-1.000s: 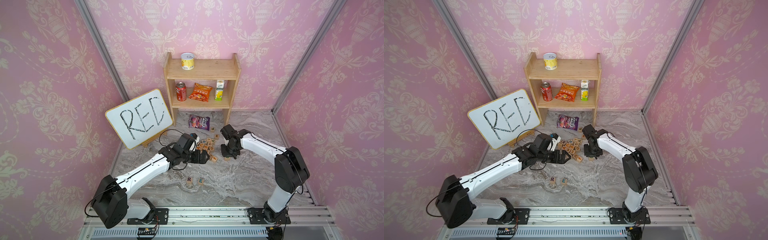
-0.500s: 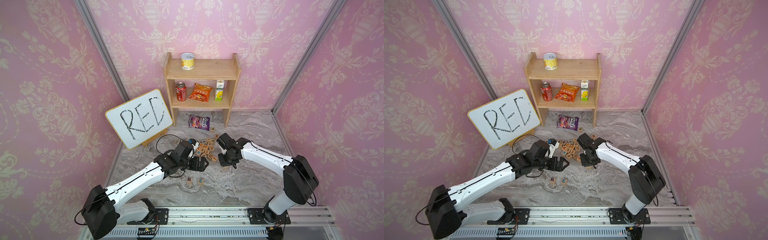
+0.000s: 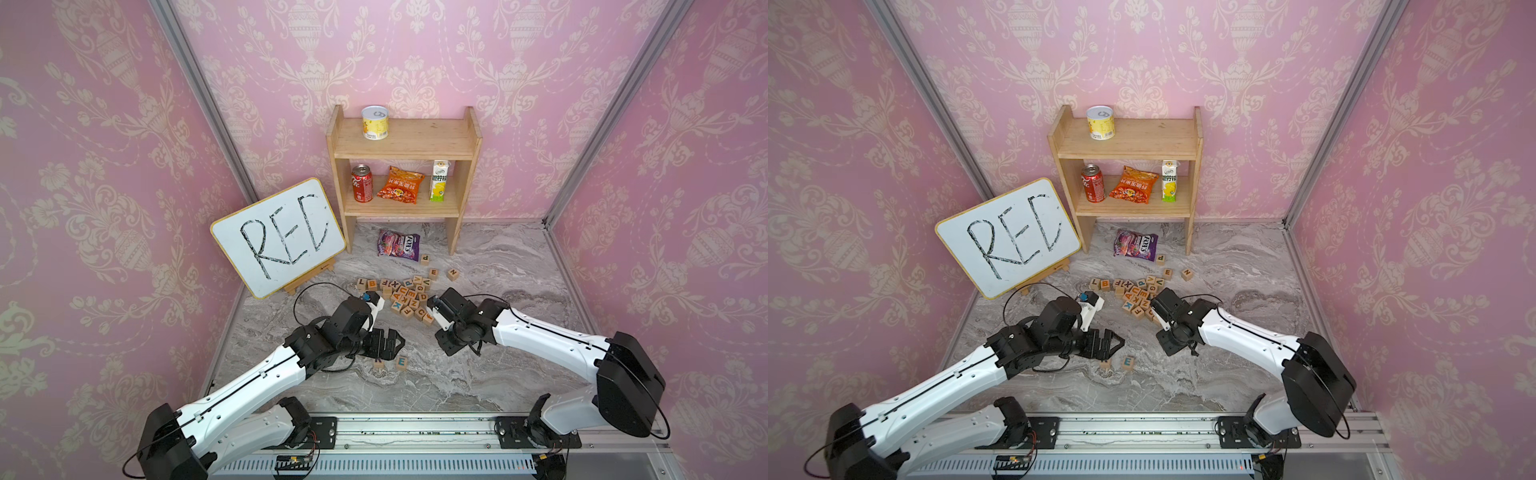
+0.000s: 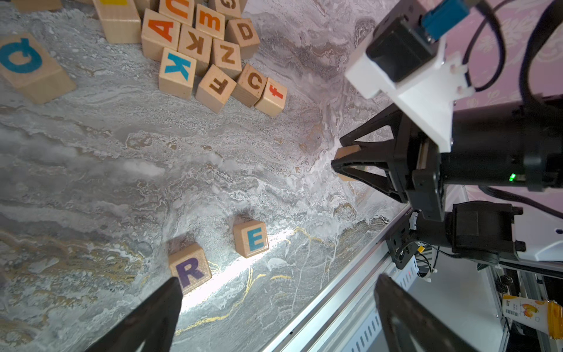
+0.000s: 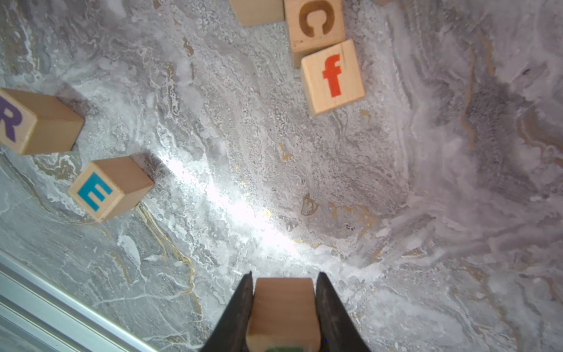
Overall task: Assemble the uppercase word "red" with letter blocks
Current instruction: Place the letter block at the center of the board.
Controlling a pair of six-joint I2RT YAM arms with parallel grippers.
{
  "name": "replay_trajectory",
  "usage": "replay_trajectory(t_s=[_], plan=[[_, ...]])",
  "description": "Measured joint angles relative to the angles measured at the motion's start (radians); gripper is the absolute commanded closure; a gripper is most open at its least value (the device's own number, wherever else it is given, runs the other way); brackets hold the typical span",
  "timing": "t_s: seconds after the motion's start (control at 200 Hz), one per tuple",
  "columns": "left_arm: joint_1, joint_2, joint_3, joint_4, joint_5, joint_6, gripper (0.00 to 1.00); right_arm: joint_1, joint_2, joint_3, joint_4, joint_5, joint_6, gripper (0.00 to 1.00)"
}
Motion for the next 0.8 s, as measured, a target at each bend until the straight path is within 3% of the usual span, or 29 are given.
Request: replay_trajectory(t_s=[0.435, 0.8], plan=[[-0.001, -0.077, -0.05, -0.093, 0.0, -0.005, 0.01, 0.136, 0.003, -0.035, 0.083, 0.051, -0.123, 0.75], [-0.005, -0.081, -0.05, -0.12, 0.0, -0.005, 0.01, 0.166, 0.156, 0.008, 0.103, 0.057, -0.145, 0.72]])
